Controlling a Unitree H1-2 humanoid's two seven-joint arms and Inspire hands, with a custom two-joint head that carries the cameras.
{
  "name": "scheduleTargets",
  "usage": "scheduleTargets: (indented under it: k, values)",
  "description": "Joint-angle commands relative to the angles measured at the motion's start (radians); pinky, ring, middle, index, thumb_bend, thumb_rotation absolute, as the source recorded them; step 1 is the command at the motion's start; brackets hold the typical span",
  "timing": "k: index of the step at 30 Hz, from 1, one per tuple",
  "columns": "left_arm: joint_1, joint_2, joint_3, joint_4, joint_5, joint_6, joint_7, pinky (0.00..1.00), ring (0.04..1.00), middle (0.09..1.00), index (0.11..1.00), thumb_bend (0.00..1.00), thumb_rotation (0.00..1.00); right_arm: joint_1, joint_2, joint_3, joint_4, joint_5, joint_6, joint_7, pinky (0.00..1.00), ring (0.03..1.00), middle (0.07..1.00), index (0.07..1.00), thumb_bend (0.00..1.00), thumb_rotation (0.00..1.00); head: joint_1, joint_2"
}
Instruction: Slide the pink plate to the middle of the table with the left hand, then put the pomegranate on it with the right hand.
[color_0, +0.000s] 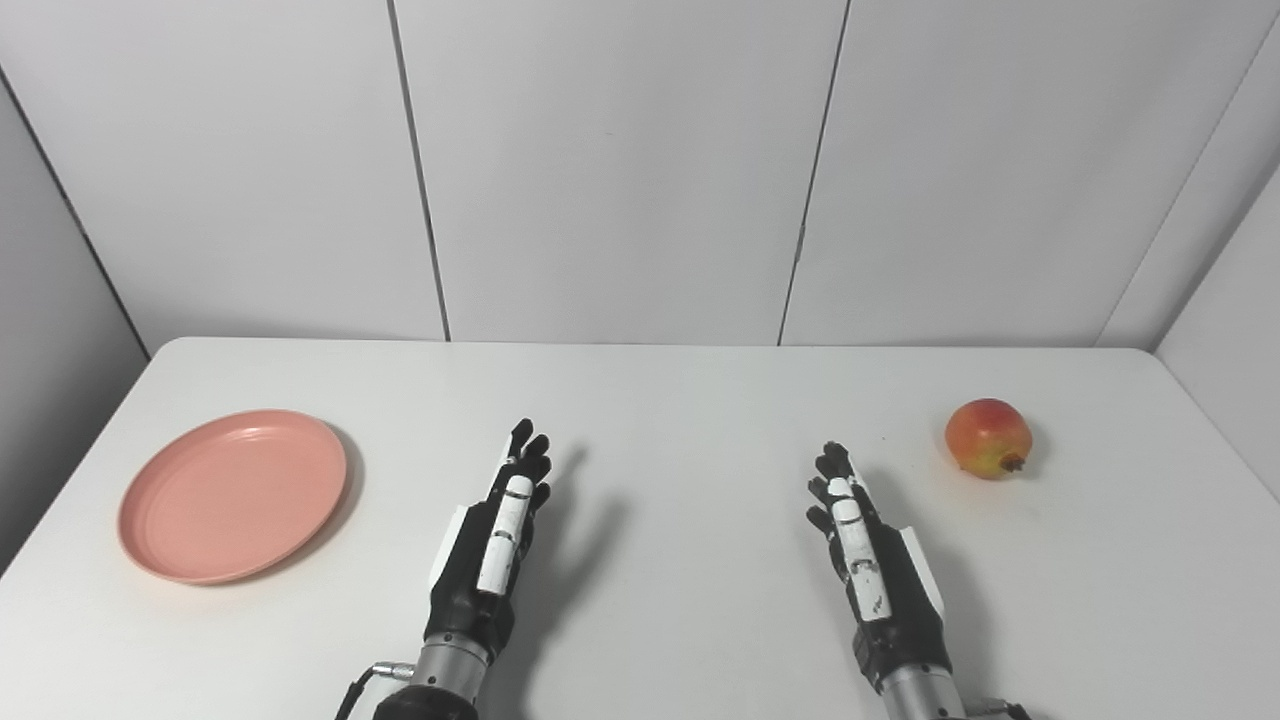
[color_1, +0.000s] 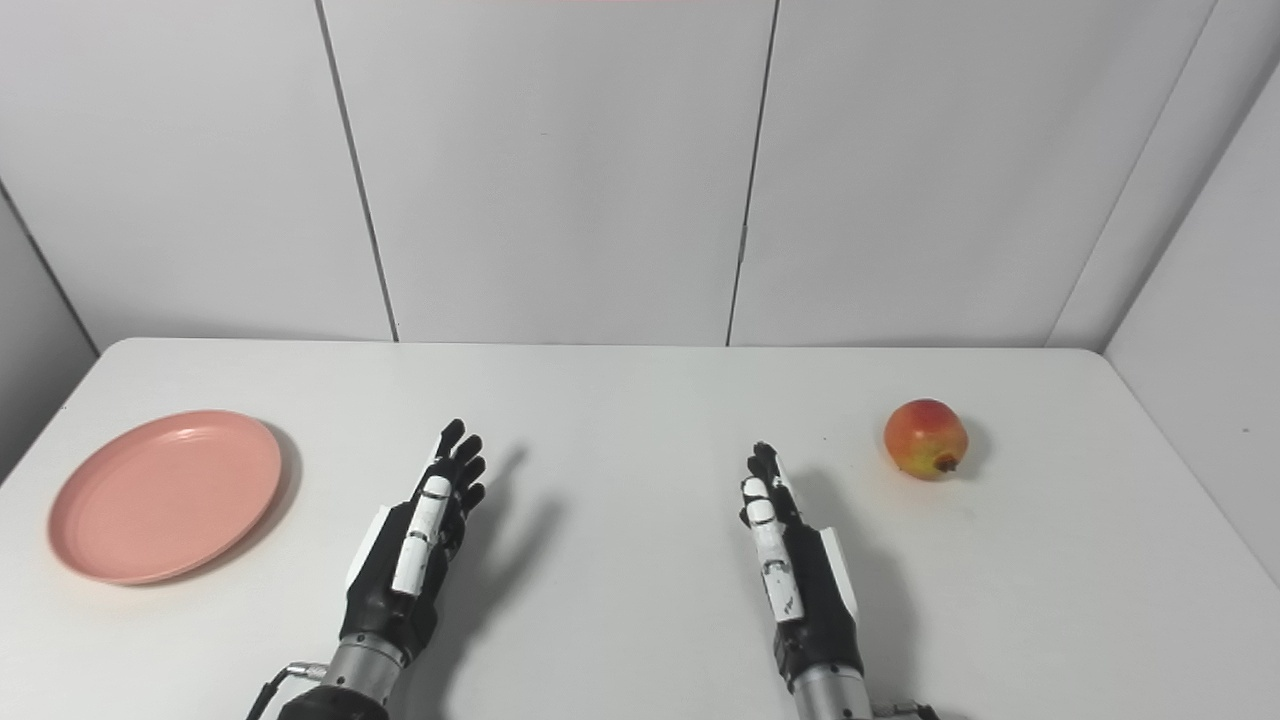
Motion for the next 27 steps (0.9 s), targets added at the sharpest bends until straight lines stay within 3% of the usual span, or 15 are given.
scheduleTargets:
  k: [1,27]
  values:
    - [-0.019,-0.01,-0.002,-0.025,-0.005,-0.003,-0.002,1.0,0.999,1.0,1.0,0.45,1.0,-0.019,0.007,0.001,-0.04,0.003,-0.027,0.0,0.95,0.958,0.97,0.971,0.25,1.0,0.001,0.002]
    - [-0.019,-0.01,-0.006,-0.024,0.006,-0.005,0.002,1.0,0.994,1.0,1.0,0.45,1.0,-0.02,0.01,0.0,-0.041,0.009,-0.021,0.002,0.96,0.963,0.973,0.974,0.26,1.0,0.003,-0.001]
